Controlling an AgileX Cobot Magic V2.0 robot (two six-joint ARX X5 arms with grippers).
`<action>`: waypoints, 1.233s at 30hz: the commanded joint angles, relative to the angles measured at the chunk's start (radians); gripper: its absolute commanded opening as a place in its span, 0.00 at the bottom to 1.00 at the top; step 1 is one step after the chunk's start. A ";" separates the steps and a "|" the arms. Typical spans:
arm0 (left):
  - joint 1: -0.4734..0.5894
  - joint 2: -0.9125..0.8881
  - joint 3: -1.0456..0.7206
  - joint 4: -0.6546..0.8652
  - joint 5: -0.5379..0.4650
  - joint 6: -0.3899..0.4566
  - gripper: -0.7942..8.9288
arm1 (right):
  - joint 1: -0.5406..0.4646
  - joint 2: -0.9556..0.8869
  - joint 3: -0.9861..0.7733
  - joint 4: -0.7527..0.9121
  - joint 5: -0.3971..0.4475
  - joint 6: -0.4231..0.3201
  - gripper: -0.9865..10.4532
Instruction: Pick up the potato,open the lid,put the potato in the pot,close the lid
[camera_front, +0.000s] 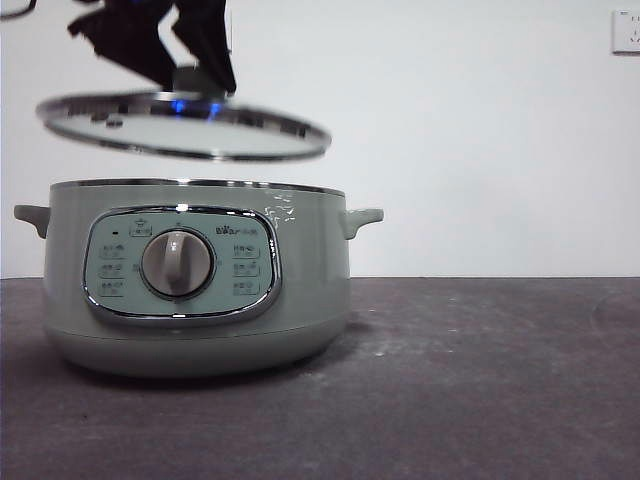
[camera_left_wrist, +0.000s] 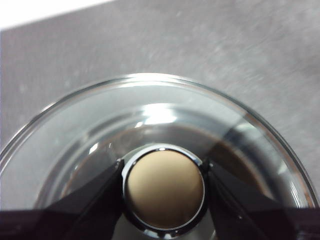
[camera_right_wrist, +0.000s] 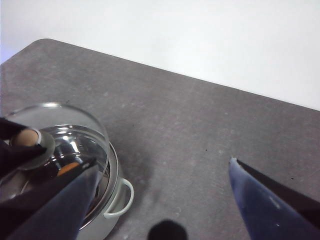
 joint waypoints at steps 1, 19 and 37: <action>0.000 -0.010 -0.046 0.114 -0.003 -0.035 0.07 | 0.000 0.002 -0.002 0.002 0.003 0.009 0.47; -0.021 -0.001 -0.191 0.280 0.003 -0.063 0.07 | 0.000 0.003 -0.002 0.000 0.003 0.009 0.47; -0.043 0.006 -0.191 0.193 -0.036 -0.054 0.07 | 0.000 0.003 -0.002 0.000 0.003 0.010 0.47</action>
